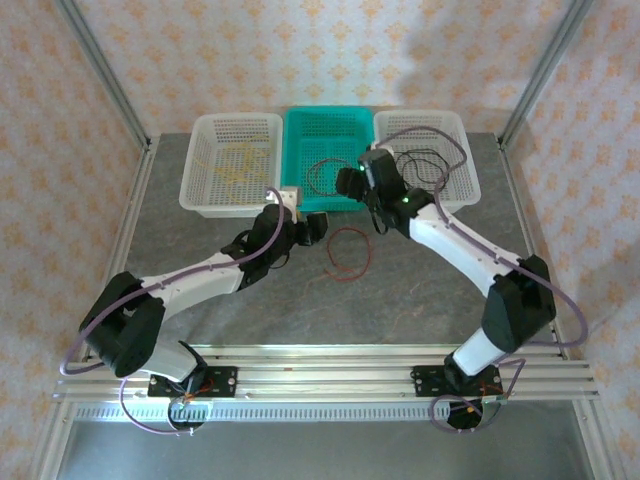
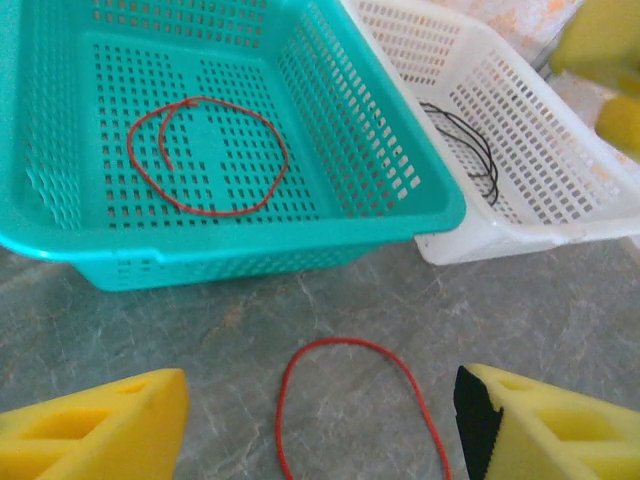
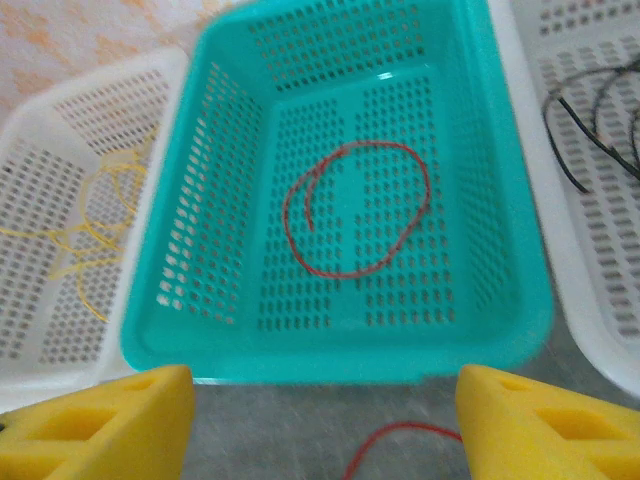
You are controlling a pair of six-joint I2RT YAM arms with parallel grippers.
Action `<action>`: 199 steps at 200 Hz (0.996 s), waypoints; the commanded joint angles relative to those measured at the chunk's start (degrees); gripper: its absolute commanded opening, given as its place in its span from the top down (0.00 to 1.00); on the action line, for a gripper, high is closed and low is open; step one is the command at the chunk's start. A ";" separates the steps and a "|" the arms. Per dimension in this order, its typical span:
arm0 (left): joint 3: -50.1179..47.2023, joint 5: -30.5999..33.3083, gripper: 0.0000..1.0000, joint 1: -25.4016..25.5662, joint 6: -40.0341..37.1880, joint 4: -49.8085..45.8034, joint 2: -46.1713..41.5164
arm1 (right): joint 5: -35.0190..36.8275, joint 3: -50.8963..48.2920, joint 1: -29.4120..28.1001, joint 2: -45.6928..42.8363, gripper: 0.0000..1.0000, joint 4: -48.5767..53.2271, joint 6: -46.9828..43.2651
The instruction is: Untangle the cables
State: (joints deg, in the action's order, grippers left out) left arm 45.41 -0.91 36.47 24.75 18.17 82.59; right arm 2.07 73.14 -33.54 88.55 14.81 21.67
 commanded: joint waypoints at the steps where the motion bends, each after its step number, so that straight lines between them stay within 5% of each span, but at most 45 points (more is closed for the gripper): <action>1: -2.20 2.54 0.28 1.78 2.54 2.98 -1.05 | 3.97 -6.04 -0.99 -5.63 0.32 -2.26 3.88; 65: -5.76 3.53 0.28 6.32 7.25 6.43 3.18 | 7.09 -19.76 -1.57 -10.80 0.34 -2.72 9.45; 199: -11.37 3.28 0.28 9.50 15.91 13.48 8.35 | 2.67 -24.50 -2.41 3.11 0.42 -4.35 14.59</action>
State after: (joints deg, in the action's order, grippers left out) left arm 35.11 1.83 45.39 38.26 28.01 89.84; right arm 4.49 47.94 -35.59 89.41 11.44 36.01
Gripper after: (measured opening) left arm 0.715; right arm 0.583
